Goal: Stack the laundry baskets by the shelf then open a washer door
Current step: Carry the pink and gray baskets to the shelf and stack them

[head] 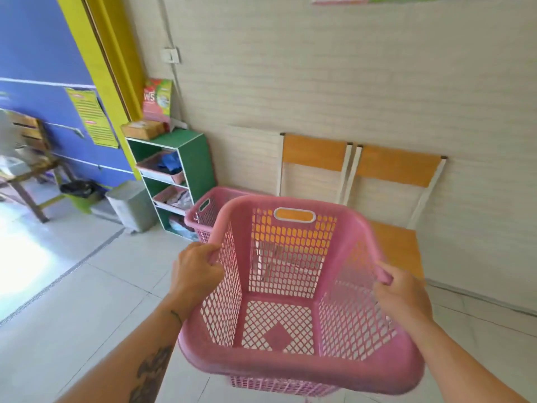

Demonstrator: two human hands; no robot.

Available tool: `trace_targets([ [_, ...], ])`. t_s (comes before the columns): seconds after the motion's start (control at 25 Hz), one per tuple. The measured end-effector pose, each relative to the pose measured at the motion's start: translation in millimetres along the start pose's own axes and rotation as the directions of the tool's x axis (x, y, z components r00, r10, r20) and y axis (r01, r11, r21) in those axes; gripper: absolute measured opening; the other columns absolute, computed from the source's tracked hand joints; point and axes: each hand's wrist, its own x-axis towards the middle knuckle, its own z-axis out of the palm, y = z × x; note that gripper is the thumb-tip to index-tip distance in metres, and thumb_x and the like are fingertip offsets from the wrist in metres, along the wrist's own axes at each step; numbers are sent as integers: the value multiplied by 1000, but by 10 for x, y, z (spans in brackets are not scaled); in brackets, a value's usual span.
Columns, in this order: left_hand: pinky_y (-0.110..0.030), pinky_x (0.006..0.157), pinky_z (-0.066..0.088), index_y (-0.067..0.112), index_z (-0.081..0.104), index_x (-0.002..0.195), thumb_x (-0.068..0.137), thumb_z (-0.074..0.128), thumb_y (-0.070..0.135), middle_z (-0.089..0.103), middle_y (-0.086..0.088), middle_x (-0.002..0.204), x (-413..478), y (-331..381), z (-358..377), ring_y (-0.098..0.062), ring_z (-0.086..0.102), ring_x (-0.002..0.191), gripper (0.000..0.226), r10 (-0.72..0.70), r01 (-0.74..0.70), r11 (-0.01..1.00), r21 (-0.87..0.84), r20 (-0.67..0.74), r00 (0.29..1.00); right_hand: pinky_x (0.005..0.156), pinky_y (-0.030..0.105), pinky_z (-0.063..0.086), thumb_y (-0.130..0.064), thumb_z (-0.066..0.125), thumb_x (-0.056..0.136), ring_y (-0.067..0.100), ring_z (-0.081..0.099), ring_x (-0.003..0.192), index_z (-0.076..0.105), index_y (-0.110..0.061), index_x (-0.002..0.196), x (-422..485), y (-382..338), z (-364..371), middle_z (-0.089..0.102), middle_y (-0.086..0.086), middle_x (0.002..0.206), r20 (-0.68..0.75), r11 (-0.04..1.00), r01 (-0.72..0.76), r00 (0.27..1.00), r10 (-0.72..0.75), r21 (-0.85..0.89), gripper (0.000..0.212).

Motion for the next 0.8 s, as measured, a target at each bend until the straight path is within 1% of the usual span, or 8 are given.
trace_targets([
  [0.12,-35,80,46,25,73,107,70,60,11,66,-2,104,393,-318,-91,-26,61,91,42,-83,84,996,17,-42,996,72,34,51,-19,57,75,31,67,94,62,-37,127,477,-520,420,71,4,116,51,996,82,995,-84,31,55],
  [0.24,-35,83,46,25,74,101,70,59,12,66,-1,104,972,-522,-160,-27,61,93,37,-144,148,988,38,-95,985,69,32,52,-23,54,75,30,68,88,61,-38,127,1051,-1030,769,71,3,115,116,990,130,984,-135,51,55],
  [0.28,-34,82,45,28,74,102,69,59,13,66,1,105,1169,-565,-192,-26,61,94,38,-170,176,983,44,-109,979,70,33,53,-25,52,74,29,68,86,60,-39,128,1244,-1206,851,71,2,115,139,988,145,979,-151,52,56],
  [0.36,-32,80,43,31,74,102,69,59,15,66,3,105,1574,-649,-256,-26,61,95,39,-204,212,977,31,-167,965,73,35,53,-27,50,73,29,67,89,59,-39,129,1636,-1590,989,70,2,115,175,981,182,966,-191,68,58],
  [0.48,-34,84,45,31,73,106,69,60,16,66,0,105,2159,-802,-362,-28,61,98,41,-230,247,968,47,-234,945,77,36,52,-23,53,76,33,66,93,60,-36,129,2176,-2212,1144,72,8,109,162,964,260,950,-266,57,56],
  [0.56,-35,85,46,31,72,108,70,59,19,67,0,106,2550,-961,-403,-28,62,98,42,-231,250,968,31,-279,932,79,37,51,-19,55,77,36,64,96,60,-35,129,2471,-2606,1290,71,11,111,153,957,280,945,-289,81,55],
  [0.68,-35,86,47,29,73,107,72,61,17,68,-1,106,3239,-1222,-392,-28,62,97,39,-194,210,978,14,-327,925,86,40,52,-20,54,77,35,62,104,59,-36,131,2928,-3110,1607,68,9,121,109,947,310,942,-318,88,57],
  [0.8,-32,88,46,26,73,108,71,65,15,70,0,108,3972,-1509,-306,-25,64,98,40,-148,147,989,-27,-339,929,90,42,50,-20,52,78,35,59,111,57,-37,132,3279,-3505,1946,63,9,128,59,952,292,953,-298,93,57],
])
